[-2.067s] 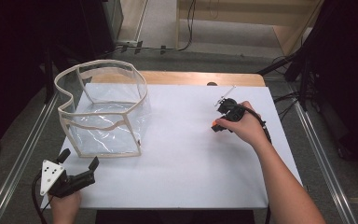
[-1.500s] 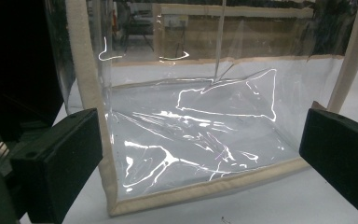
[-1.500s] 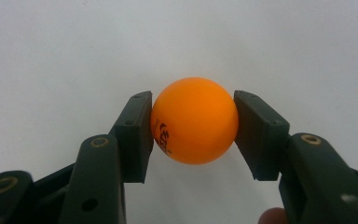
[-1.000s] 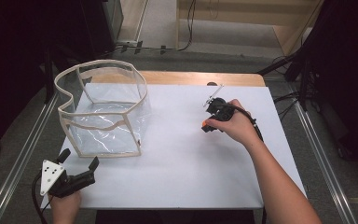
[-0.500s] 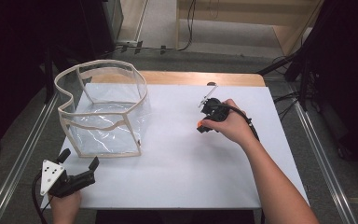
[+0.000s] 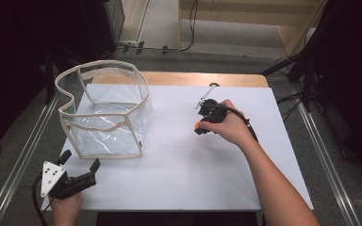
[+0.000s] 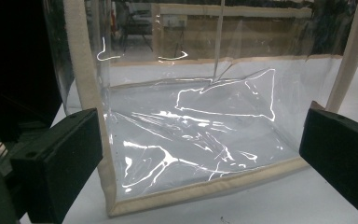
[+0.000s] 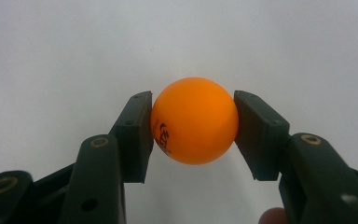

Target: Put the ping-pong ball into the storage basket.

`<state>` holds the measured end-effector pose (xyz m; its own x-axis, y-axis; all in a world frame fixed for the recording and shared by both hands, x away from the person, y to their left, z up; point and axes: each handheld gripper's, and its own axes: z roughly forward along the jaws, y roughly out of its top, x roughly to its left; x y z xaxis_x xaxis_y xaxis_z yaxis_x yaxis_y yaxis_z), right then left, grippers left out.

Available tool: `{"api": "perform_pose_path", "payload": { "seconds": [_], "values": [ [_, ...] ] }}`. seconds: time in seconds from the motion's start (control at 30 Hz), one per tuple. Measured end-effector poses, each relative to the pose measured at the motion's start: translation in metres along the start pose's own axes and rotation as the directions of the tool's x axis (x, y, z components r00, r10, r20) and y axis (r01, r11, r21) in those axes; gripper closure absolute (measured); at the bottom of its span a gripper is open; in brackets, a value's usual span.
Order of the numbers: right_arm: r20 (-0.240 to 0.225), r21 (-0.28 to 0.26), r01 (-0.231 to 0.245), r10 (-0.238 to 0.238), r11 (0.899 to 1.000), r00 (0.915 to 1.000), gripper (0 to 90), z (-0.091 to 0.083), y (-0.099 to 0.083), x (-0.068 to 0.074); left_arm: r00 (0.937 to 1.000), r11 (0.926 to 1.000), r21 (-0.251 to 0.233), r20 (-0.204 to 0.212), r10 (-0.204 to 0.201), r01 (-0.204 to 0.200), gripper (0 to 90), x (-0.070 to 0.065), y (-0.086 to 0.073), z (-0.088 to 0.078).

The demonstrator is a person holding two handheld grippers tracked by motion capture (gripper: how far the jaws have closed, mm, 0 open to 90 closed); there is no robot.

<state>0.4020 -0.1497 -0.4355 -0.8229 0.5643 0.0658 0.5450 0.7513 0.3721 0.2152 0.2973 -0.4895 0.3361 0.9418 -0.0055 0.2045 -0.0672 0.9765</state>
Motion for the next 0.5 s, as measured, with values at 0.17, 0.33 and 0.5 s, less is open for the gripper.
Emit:
{"api": "perform_pose_path", "payload": {
  "seconds": [0.17,0.33,0.5],
  "values": [
    [-0.001,0.001,0.009,-0.009,1.000,1.0000,47.7,0.000,0.004,0.004,1.0000,1.0000,0.000,0.001,0.000,0.000,0.0,0.000,0.000,0.000],
    [-0.006,0.003,0.022,-0.022,1.000,0.9997,47.7,0.001,0.007,0.007,1.0000,1.0000,0.000,0.001,-0.001,0.001,0.0,0.000,0.000,0.000],
    [-0.011,-0.003,0.039,-0.039,0.999,0.9992,47.8,0.002,0.011,0.010,1.0000,1.0000,0.000,0.002,-0.002,0.002,0.0,0.000,0.000,0.000]
  ]
}}
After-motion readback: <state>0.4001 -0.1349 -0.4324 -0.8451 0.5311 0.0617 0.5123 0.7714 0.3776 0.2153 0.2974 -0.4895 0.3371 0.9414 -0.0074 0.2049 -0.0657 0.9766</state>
